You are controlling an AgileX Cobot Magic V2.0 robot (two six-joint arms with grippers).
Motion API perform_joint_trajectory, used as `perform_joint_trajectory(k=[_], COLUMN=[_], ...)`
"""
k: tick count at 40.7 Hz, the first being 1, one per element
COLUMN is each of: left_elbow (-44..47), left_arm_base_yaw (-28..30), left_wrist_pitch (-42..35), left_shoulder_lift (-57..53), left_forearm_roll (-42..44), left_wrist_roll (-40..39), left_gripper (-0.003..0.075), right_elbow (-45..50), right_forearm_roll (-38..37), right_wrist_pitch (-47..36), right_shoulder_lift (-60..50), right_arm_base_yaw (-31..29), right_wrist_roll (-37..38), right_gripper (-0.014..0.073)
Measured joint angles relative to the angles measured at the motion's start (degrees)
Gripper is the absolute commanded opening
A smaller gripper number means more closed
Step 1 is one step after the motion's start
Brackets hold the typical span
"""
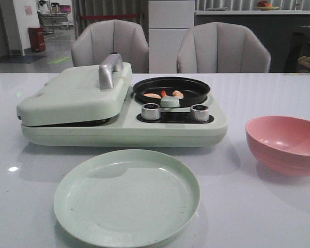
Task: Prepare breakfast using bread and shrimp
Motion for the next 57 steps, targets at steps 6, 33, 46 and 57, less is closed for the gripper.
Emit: perform_joint_trajectory(k=[6,33,46,57], left_elbow=[0.0,0.0,0.0,0.0], left_arm_base_yaw=[0.0,0.0,0.0,0.0], left_wrist_pitch=[0.0,0.0,0.0,0.0], left_shoulder_lift=[0.0,0.0,0.0,0.0], left_forearm_roll=[0.0,0.0,0.0,0.0], left_wrist_roll=[0.0,0.0,0.0,0.0], left_gripper=[0.0099,0.0099,0.0099,0.0099], right_elbow=[0.0,0.0,0.0,0.0], right_forearm_roll=[-0.1,15.2,15.4,15.4], right_wrist_pitch=[-1.2,-5.9,-5.5,-5.3], right_shoulder_lift=[0.0,0.0,0.0,0.0], right_arm_base_yaw=[-0.5,-1.4,-1.9,-1.9], right_wrist_roll=[0.0,-16.2,-16.4,-16.4], right_gripper=[0.0035,0.0035,0.0035,0.0035])
